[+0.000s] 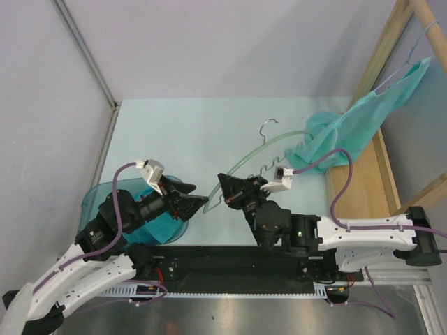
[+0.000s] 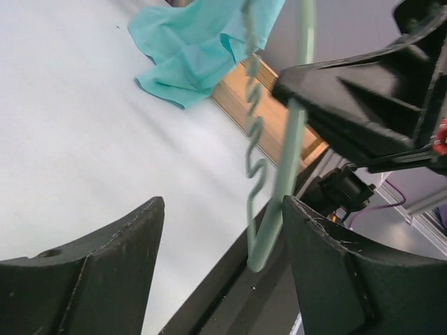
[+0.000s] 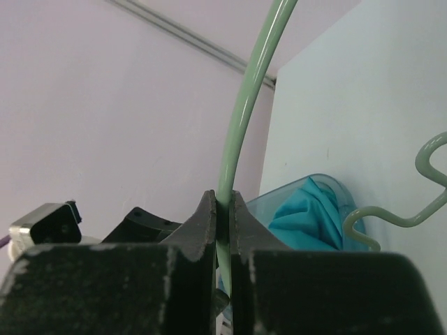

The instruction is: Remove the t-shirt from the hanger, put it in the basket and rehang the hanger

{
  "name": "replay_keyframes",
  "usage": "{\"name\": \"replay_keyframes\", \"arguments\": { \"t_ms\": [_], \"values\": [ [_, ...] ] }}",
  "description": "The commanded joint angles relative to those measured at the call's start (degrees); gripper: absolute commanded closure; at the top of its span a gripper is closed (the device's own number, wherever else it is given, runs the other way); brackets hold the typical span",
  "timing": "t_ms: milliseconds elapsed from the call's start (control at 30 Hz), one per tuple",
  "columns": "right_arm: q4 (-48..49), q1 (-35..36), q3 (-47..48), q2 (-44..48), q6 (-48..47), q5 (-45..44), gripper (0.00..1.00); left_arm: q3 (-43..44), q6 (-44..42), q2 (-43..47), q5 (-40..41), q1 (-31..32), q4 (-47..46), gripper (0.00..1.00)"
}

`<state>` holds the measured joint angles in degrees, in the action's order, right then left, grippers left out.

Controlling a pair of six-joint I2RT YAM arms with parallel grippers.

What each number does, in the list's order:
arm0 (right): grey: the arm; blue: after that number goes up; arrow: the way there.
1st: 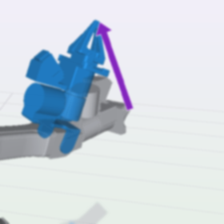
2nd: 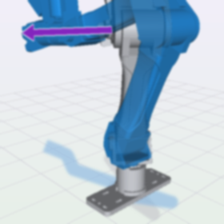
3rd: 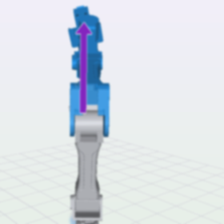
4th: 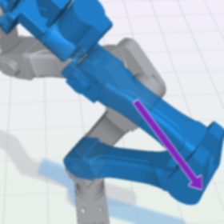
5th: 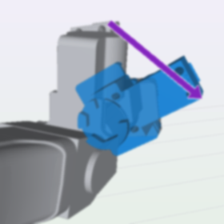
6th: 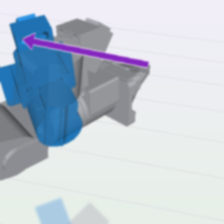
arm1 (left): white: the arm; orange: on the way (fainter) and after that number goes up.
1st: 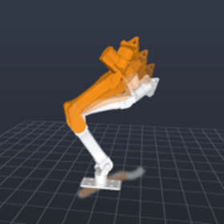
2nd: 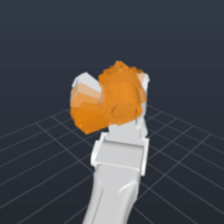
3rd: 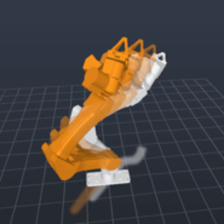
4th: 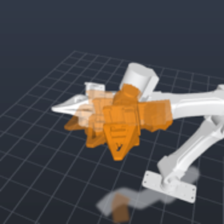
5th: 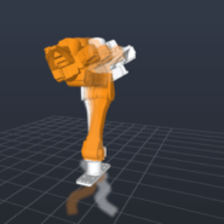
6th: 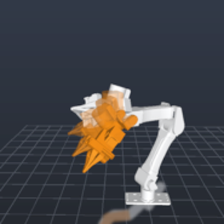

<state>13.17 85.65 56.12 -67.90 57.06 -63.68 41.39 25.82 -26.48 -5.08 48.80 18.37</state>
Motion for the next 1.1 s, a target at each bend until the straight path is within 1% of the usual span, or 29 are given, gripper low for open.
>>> {"name": "replay_keyframes", "arguments": {
  "t_ms": [0,33,100,133,167,200,233,267,333,367,467,500,567,700,867,900,933,1000,1067],
  "values": [
    [3.70,1.89,1.36,3.56,-2.91,-12.80,1.00,3.08,-1.74,0.55,4.64,-0.02,3.68,0.27],
    [4.84,1.63,1.80,3.48,-4.05,-9.83,1.00,3.35,-1.74,0.64,4.90,-0.02,4.04,0.27],
    [8.26,1.28,2.68,2.86,-8.87,-6.73,1.00,3.79,-1.74,0.90,4.91,-0.02,4.39,0.26],
    [9.76,1.28,3.29,2.42,-11.16,-4.63,1.00,3.79,-1.65,0.99,6.39,-0.02,4.48,0.26],
    [11.60,1.54,5.04,1.38,-17.01,-3.74,1.00,3.88,-1.65,1.08,6.57,-0.02,4.57,0.26],
    [11.36,1.54,6.71,0.76,-19.59,-2.77,1.00,3.96,-1.74,0.99,6.66,-0.02,4.66,0.26],
    [8.05,1.45,8.55,0.05,-22.05,-1.29,1.00,4.05,-1.65,1.17,6.66,-0.02,4.74,0.26],
    [6.19,1.54,12.57,-1.52,-25.99,-0.75,1.00,4.05,-1.74,1.08,6.66,-0.02,5.01,0.25],
    [2.76,1.72,15.15,-2.32,-29.01,-0.31,1.00,4.32,-1.57,0.90,6.58,-0.02,5.36,0.25],
    [2.65,1.63,16.21,-1.98,-31.54,-0.22,1.00,4.40,-1.57,0.82,6.49,-0.02,5.62,0.25],
    [2.83,2.24,16.31,-0.05,-34.02,-1.70,1.00,4.49,-1.57,0.99,6.40,-0.02,5.89,0.25],
    [3.09,2.51,16.13,0.48,-36.12,-4.23,1.00,4.49,-1.57,1.08,6.40,-0.02,5.89,0.25],
    [5.19,3.64,15.60,1.88,-41.03,-8.45,1.00,4.32,-1.48,1.17,6.40,-0.02,5.80,0.25],
    [12.04,4.88,13.32,4.87,-48.16,-12.78,1.00,4.14,-1.48,0.73,6.23,-0.02,5.71,0.24],
    [18.81,5.23,11.91,7.07,-53.01,-18.84,1.00,4.05,-1.57,0.03,5.87,-0.02,5.27,0.24],
    [22.74,5.15,11.13,7.69,-53.97,-19.37,1.00,4.05,-1.48,-0.06,5.70,-0.02,5.18,0.24],
    [24.52,4.62,9.38,9.09,-54.68,-19.46,1.00,4.05,-1.48,-0.32,5.61,-0.02,5.27,0.24],
    [24.90,3.74,7.96,10.85,-52.77,-18.85,1.00,4.23,-1.48,-0.50,5.52,-0.02,5.36,0.23],
    [20.78,1.11,7.69,13.40,-45.31,-18.41,1.00,4.23,-1.48,-0.50,5.52,-0.02,5.27,0.23]
  ]
}}
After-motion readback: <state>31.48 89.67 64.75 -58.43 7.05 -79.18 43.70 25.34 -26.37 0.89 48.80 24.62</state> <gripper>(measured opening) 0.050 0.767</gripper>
